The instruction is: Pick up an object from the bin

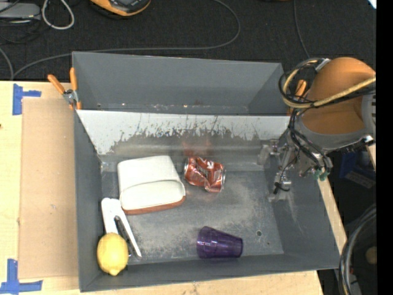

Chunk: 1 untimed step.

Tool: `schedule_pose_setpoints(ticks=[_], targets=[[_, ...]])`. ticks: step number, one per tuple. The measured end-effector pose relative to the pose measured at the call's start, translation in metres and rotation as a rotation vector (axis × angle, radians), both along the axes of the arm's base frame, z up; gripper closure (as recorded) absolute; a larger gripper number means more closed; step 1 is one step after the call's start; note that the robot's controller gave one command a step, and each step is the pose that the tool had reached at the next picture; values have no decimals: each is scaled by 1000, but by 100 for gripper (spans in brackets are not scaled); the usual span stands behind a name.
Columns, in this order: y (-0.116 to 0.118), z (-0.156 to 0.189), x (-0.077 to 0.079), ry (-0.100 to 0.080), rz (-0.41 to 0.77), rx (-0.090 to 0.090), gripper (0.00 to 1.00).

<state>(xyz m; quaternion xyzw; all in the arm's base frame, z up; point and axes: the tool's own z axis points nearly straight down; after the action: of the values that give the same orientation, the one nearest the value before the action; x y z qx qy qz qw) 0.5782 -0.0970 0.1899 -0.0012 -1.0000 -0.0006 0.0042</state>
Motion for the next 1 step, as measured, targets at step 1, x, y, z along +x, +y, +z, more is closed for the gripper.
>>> schedule_pose_setpoints(ticks=[1], targets=[[1, 5, 2, -7, 5, -1, 0]])
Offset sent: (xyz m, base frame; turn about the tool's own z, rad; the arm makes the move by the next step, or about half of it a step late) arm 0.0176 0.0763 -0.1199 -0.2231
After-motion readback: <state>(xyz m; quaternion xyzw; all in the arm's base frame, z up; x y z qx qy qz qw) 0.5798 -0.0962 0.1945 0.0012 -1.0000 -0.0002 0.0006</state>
